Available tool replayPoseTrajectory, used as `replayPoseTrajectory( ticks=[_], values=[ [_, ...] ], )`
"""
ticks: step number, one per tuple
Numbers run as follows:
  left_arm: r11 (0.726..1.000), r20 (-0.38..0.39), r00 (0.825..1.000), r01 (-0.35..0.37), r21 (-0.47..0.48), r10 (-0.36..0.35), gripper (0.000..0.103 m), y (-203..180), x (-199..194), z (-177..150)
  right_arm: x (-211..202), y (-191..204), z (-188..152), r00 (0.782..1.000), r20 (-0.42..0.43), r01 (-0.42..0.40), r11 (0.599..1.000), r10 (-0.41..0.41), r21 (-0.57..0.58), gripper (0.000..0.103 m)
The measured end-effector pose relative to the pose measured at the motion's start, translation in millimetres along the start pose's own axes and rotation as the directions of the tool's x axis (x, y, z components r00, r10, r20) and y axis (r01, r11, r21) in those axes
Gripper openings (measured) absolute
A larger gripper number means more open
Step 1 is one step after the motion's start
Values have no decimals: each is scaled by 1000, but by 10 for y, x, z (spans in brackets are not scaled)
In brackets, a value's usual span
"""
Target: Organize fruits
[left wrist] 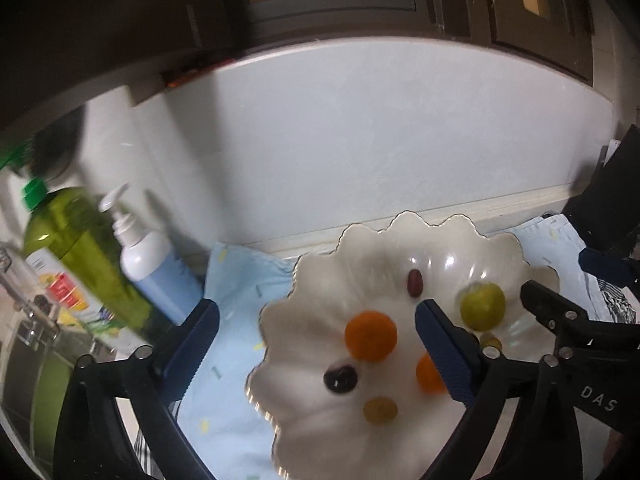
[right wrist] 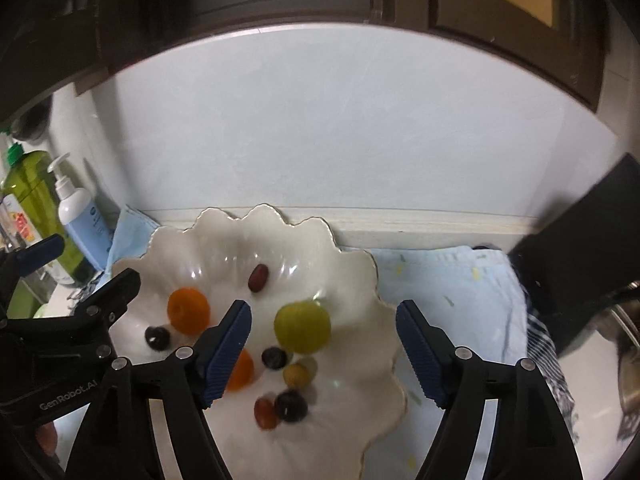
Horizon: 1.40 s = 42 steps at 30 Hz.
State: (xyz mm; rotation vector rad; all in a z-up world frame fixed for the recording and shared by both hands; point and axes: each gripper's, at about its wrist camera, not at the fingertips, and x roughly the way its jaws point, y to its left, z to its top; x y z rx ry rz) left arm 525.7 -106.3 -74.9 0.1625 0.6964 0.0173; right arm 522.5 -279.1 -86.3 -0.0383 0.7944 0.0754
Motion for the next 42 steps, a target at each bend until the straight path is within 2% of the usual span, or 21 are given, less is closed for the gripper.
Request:
replayPoseTrajectory(
  ticks=[12, 16, 20, 25, 32, 39, 42],
  values=[
    [999, 79, 996, -34, -23, 36, 103, 164, -872, -587, -916, 187, -521, 992, 106, 71, 997, -71, 1, 83],
    [999, 109, 993, -41, 0, 41, 103, 200, -1150, -708, -1213, 228, -704, 986, 134, 98, 995, -99, 13, 84],
    [997, 161, 985, -70, 20, 66, 103, 219, -1502, -845, -1544, 281, -888, 981, 169, 92, 995, -95, 26, 84],
    [997, 208, 976, -72, 18, 66, 103, 246, -1977, -1053, -1949, 365, -1097, 973, 218, 76, 997, -78, 21, 84],
    [998, 232, 971, -62, -21, 65, 103, 239, -2569, -1396, -2541, 395, -1483, 957, 276, 89, 996, -91, 20, 88],
    [997, 235, 972, 5, -74, 13, 103, 278, -3146, -1751, -3117, 392, -1916, 948, 301, 100, 995, -103, 26, 92],
    [997, 250, 968, -5, -74, 24, 103, 254, -3376, -1897, -3337, 417, -2085, 942, 318, 107, 994, -106, 16, 93]
  ],
)
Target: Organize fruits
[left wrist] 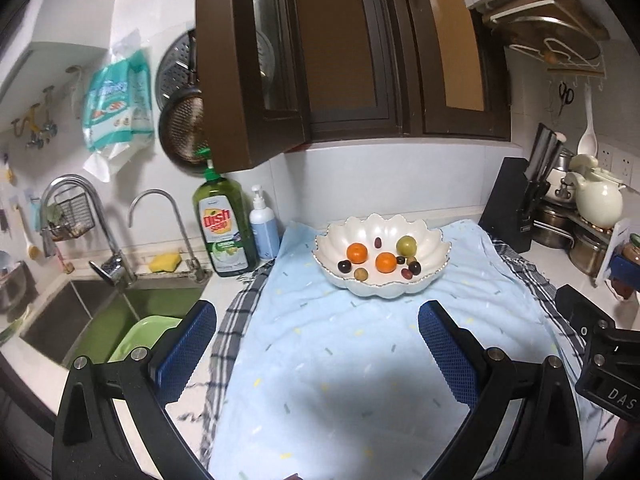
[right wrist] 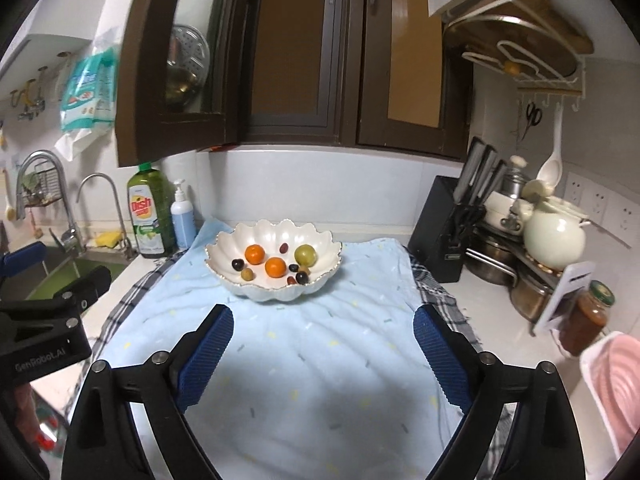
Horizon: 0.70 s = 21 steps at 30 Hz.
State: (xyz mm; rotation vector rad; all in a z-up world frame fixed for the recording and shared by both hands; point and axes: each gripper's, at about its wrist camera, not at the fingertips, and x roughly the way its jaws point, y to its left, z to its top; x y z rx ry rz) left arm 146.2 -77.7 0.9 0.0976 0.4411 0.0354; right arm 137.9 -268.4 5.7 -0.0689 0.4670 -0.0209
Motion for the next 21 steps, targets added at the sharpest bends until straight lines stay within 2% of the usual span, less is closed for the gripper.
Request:
replayPoseTrajectory(
  ticks=[13, 21],
  values=[
    [999, 52, 998, 16, 34, -18, 103, -43, -925, -331, -895, -75, -373, 999, 35, -20, 999, 18, 37, 95],
    [999, 73, 997, 26, 42, -29, 103, -36, -1211, -428, -1210, -91, -469, 998, 54, -23, 999, 20, 40, 95]
  ],
)
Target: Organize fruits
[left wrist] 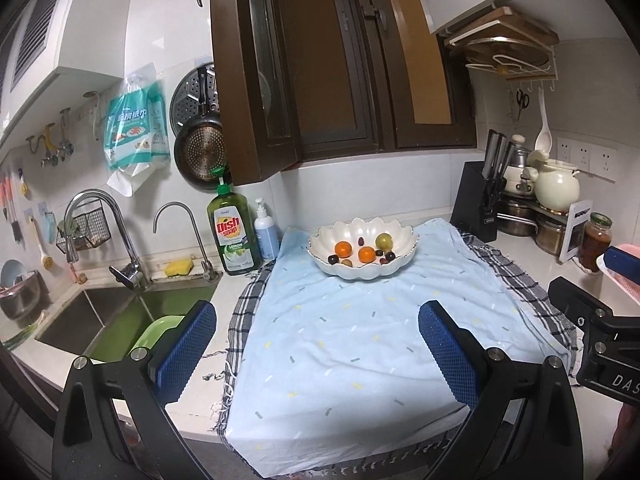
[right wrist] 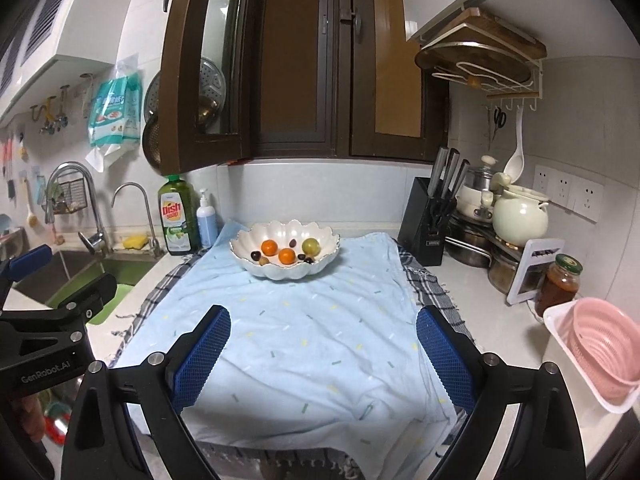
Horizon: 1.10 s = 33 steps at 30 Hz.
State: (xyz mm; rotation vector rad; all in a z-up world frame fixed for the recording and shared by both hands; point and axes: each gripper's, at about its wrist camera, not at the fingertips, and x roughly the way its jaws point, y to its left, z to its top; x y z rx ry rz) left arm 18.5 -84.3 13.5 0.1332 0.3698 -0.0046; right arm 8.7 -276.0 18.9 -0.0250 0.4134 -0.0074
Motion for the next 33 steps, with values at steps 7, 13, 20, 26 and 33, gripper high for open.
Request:
replayPoseTrajectory(
  ticks=[7, 13, 20, 26, 33],
  values=[
    [1000, 22, 1000, 11, 0, -11, 103, 3, -152, -1, -183, 6, -8, 1000, 22, 4, 1000, -4, 0, 95],
    [1000, 31, 999, 17, 3, -17, 103, -12, -218, -8, -245, -3, -17, 1000, 28, 2, 1000, -2, 0, 95],
    [1000, 40, 999, 7, 10, -8, 103, -29, -263, -25, -286, -19, -18, 999, 36, 7, 1000, -7, -1, 95],
    [1000, 45, 999, 9, 12, -9, 103, -40, -282, -24, -326, -32, -13, 999, 39, 1, 1000, -1, 1, 95],
    [1000, 55, 998, 11, 12, -11, 103, -50, -302, -5, -330, -57, -6, 999, 42, -2, 1000, 2, -2, 95]
  ],
)
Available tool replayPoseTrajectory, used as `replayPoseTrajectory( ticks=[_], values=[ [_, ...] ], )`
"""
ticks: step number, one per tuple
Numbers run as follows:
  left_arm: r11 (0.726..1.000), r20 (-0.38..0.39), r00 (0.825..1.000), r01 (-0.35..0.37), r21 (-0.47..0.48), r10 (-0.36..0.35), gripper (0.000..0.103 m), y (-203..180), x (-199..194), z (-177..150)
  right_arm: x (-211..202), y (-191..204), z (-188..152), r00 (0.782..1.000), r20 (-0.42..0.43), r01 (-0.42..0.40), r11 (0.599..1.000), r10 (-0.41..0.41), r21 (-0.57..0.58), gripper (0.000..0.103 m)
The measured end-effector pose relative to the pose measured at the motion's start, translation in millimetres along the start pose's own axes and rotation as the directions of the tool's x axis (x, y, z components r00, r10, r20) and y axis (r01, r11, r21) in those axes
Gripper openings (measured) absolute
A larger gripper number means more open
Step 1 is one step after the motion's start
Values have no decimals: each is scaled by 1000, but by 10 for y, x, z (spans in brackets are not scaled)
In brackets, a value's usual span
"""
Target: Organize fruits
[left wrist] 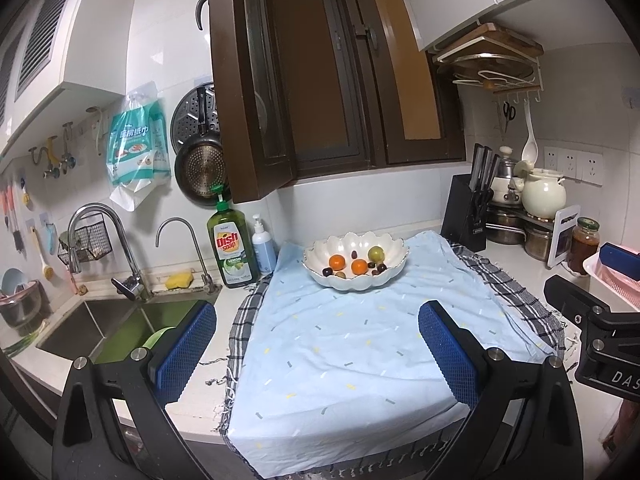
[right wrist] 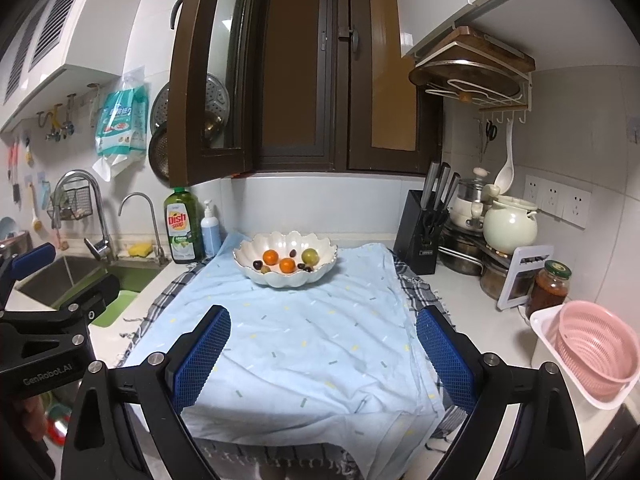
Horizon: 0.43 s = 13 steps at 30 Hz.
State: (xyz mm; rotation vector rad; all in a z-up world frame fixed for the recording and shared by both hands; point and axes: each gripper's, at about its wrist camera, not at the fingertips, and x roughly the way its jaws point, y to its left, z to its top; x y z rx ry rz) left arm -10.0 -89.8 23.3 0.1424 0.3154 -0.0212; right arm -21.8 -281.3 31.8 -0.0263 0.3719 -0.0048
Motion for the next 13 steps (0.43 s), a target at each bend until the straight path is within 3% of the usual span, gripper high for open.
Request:
replayPoseTrajectory(
  ticks=[13],
  values=[
    [1000, 11, 1000, 6, 0, -6, 103, -45, 14, 38, 23, -46, 33, 1000, -2, 0, 1000, 0, 0, 95]
  ],
)
